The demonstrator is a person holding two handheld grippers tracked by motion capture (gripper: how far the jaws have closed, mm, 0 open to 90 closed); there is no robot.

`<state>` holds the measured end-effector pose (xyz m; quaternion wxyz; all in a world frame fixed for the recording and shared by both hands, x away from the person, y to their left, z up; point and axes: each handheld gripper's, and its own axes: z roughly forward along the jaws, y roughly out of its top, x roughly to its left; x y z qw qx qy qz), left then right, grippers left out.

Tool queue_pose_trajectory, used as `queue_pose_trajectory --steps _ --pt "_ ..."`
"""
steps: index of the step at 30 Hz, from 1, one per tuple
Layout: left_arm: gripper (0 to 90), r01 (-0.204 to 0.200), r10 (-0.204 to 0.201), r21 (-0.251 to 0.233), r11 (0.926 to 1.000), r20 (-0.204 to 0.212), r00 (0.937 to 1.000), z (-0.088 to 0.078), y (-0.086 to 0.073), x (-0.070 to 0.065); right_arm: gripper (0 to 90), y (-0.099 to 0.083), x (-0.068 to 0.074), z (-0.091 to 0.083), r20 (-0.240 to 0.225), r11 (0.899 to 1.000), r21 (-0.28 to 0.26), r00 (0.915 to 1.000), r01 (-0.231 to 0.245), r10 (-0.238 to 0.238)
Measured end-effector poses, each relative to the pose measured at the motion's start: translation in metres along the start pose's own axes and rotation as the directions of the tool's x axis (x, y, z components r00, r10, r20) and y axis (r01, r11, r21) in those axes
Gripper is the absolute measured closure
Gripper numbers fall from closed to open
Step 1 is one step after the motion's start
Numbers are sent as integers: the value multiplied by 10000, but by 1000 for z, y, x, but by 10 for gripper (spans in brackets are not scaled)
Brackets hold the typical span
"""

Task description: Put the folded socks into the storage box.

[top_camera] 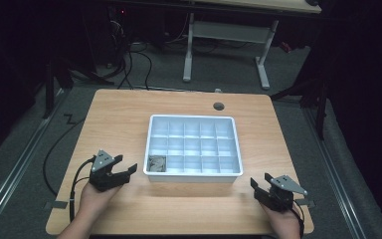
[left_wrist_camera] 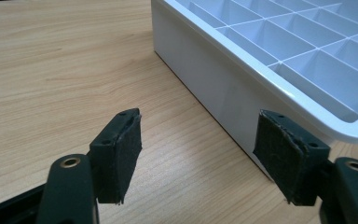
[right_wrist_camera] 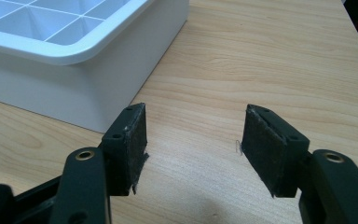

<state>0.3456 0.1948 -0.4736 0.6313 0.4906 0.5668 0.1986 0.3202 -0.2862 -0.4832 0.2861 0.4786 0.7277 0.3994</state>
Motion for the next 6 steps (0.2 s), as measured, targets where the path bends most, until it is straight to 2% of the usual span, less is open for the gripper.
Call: queue_pose_trajectory --steps 3,6 --pt "319 76 -76 -104 9999 72 9999 -1 2 -1 394 0 1 0 -44 10000 -50 10000 45 -45" --pt "311 -115 117 -126 9999 180 9998 -3 1 -3 391 1 0 -1 -76 9998 -163 9999 86 -88"
